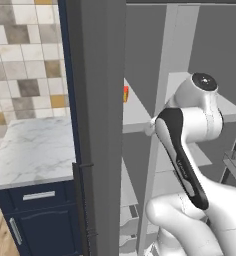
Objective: Pick up the frozen steak from the freezer, place it on any shelf in the fridge, and close the fridge and freezer doors when done.
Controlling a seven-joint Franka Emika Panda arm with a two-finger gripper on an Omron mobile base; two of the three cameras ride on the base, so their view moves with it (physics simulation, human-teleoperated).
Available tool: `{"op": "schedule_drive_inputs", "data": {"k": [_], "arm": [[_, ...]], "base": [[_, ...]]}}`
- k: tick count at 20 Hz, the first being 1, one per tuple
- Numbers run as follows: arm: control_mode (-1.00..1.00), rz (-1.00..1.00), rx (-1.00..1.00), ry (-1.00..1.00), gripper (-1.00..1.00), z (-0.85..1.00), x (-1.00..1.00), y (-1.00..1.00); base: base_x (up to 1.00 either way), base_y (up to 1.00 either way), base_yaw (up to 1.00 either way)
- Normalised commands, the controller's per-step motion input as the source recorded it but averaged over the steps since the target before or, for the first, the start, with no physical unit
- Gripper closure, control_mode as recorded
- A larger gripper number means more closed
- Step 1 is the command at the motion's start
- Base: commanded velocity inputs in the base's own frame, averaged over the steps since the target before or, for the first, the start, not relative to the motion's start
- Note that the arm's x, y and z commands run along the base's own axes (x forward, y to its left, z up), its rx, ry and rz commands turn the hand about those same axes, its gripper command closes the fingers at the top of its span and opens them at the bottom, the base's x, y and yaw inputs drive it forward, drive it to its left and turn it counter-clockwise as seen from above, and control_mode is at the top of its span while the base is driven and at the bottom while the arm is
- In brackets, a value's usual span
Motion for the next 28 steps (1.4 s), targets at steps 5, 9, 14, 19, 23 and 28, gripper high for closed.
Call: {"op": "schedule_drive_inputs", "data": {"k": [5, 9, 14, 19, 23, 28], "arm": [[-1.00, 0.32, -0.07, 0.00, -1.00, 0.33, -0.07, 0.33], [-1.00, 0.27, -0.12, 0.00, -1.00, 0.10, -0.01, 0.62], [-1.00, 0.16, -0.04, -0.02, -1.00, -0.02, 0.03, 0.43], [-1.00, 0.01, 0.00, -0.01, -1.00, 0.00, 0.46, 0.09], [-1.00, 0.00, 0.00, 0.00, -1.00, 0.00, 0.61, 0.01], [-1.00, 0.00, 0.00, 0.00, -1.00, -0.09, 0.61, 0.01]], "base": [[0.00, 0.00, 0.00], [0.00, 0.00, 0.00], [0.00, 0.00, 0.00], [0.00, 0.00, 0.00], [0.00, 0.00, 0.00], [0.00, 0.00, 0.00]]}}
